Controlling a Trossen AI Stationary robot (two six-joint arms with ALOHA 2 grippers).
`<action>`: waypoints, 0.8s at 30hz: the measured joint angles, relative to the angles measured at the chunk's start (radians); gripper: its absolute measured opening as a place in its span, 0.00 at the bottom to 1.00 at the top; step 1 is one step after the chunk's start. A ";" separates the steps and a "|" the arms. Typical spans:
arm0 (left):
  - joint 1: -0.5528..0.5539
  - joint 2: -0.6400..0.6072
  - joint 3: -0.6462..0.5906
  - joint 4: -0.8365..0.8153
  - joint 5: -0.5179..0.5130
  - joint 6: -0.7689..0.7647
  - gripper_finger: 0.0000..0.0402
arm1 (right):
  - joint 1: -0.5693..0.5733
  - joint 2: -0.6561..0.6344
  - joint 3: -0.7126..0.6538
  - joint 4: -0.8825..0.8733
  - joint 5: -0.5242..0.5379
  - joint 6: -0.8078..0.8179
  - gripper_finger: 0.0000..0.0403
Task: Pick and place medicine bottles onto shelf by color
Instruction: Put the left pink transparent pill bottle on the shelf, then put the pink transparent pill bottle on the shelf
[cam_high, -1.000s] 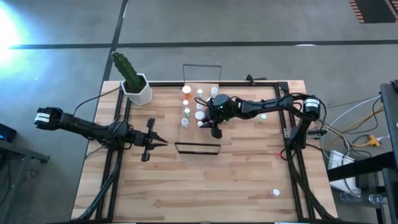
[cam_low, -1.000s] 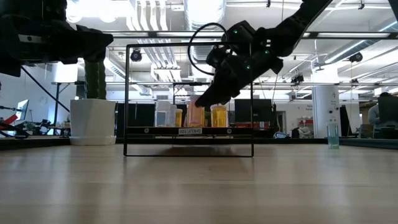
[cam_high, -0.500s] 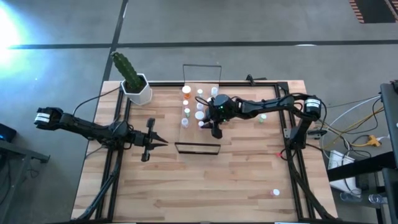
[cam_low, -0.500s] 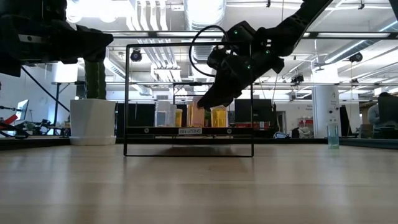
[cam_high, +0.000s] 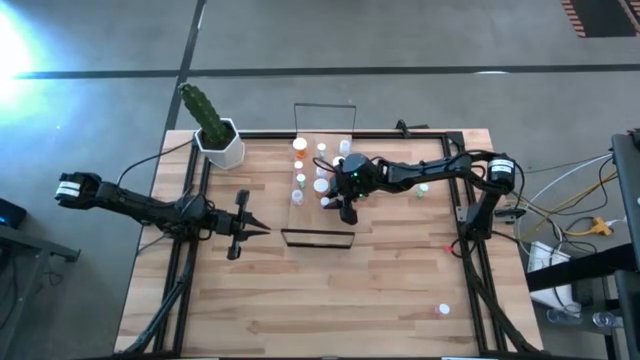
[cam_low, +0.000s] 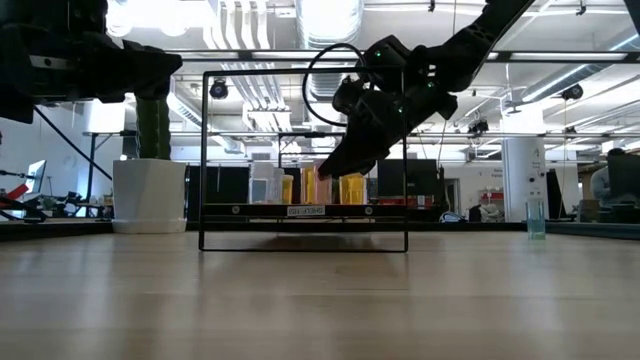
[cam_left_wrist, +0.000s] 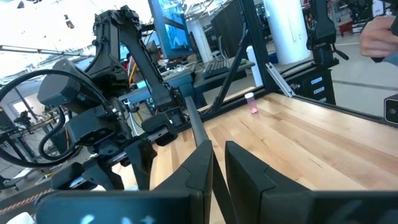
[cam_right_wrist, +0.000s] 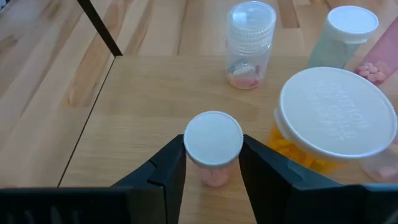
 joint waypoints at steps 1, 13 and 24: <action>0.000 0.000 0.000 0.000 0.000 0.000 0.06 | 0.000 0.000 0.000 0.000 0.000 0.001 0.34; 0.000 0.000 0.000 0.000 0.000 0.000 0.06 | 0.000 -0.013 0.000 -0.032 0.000 0.017 0.51; 0.000 0.000 0.000 -0.001 0.000 0.000 0.06 | 0.020 -0.182 0.000 -0.305 0.019 0.041 0.50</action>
